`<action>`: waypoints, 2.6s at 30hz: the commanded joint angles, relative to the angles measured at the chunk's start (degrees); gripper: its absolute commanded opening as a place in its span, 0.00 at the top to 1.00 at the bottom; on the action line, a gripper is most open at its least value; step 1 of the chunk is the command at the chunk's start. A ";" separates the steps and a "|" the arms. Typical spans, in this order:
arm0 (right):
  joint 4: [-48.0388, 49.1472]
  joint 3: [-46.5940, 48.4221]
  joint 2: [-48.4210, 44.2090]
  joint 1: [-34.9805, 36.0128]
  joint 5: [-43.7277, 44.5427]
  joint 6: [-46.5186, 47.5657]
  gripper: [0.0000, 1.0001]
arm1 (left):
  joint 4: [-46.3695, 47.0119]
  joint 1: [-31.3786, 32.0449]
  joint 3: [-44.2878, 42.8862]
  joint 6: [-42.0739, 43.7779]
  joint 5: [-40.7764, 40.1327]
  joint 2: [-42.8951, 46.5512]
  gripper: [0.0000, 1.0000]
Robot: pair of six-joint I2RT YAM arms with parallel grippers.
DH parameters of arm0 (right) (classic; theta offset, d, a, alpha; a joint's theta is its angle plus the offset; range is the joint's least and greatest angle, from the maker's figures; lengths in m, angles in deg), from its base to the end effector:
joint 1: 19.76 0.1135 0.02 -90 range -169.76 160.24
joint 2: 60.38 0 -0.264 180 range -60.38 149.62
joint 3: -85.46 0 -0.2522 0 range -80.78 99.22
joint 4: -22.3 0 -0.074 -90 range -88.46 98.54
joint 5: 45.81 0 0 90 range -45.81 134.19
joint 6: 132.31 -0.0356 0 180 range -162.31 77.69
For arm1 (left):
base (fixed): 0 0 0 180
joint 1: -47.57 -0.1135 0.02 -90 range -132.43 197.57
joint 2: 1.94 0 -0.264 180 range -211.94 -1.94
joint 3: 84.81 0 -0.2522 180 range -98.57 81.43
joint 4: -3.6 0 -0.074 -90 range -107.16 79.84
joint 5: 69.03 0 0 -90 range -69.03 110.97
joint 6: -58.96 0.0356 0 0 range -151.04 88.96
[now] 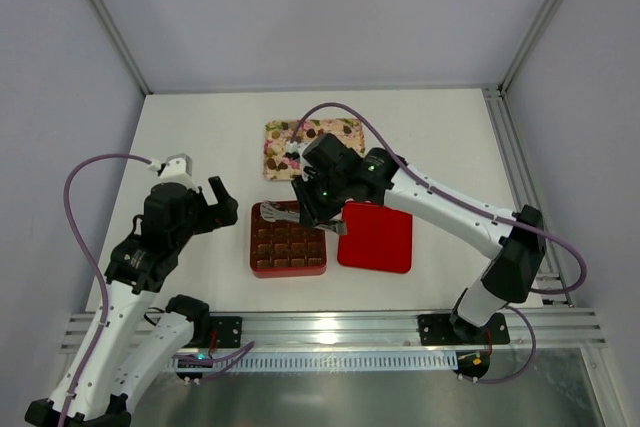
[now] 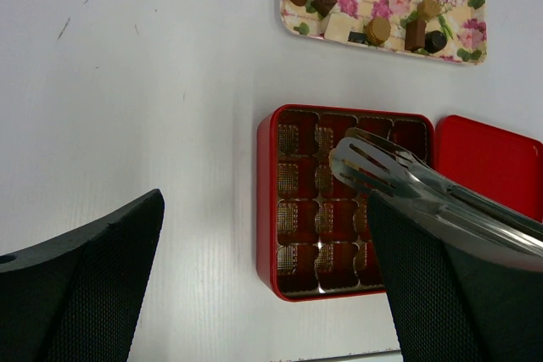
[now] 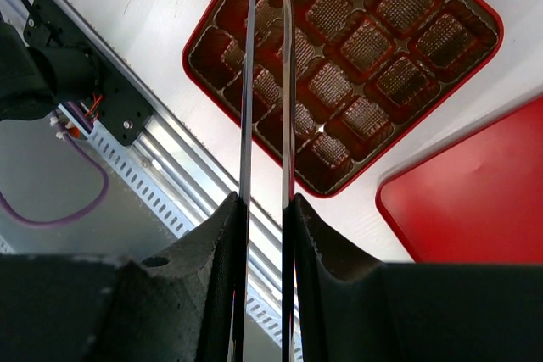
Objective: Pack the chocolate
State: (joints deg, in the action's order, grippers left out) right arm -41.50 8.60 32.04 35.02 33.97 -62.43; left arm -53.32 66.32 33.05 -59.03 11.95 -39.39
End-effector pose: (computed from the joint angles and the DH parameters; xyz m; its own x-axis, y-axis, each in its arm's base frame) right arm 0.1935 0.2850 0.3370 -0.7306 -0.4480 -0.5152 -0.6540 0.6758 0.3398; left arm 0.1267 -0.0371 0.3212 -0.5360 -0.3075 -0.7862 -0.0676 0.9439 -0.3232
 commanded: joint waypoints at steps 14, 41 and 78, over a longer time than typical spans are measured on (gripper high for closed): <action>6.71 2.82 6.98 0.50 3.01 -2.03 0.71 | 1.14 -0.20 0.04 0.30 -1.00 0.36 0.00; 4.08 6.50 5.05 -2.30 7.05 -0.27 0.59 | 1.06 -0.11 0.04 0.30 -0.92 0.28 0.00; -0.23 14.59 18.67 -15.06 12.06 6.76 0.53 | 0.97 -0.11 -0.05 0.22 -1.09 -0.25 0.00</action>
State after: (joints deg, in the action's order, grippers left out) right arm -41.94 20.38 50.71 19.87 45.53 -56.55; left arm -53.34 66.32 33.05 -59.03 11.62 -39.67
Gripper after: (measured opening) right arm 0.468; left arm 0.996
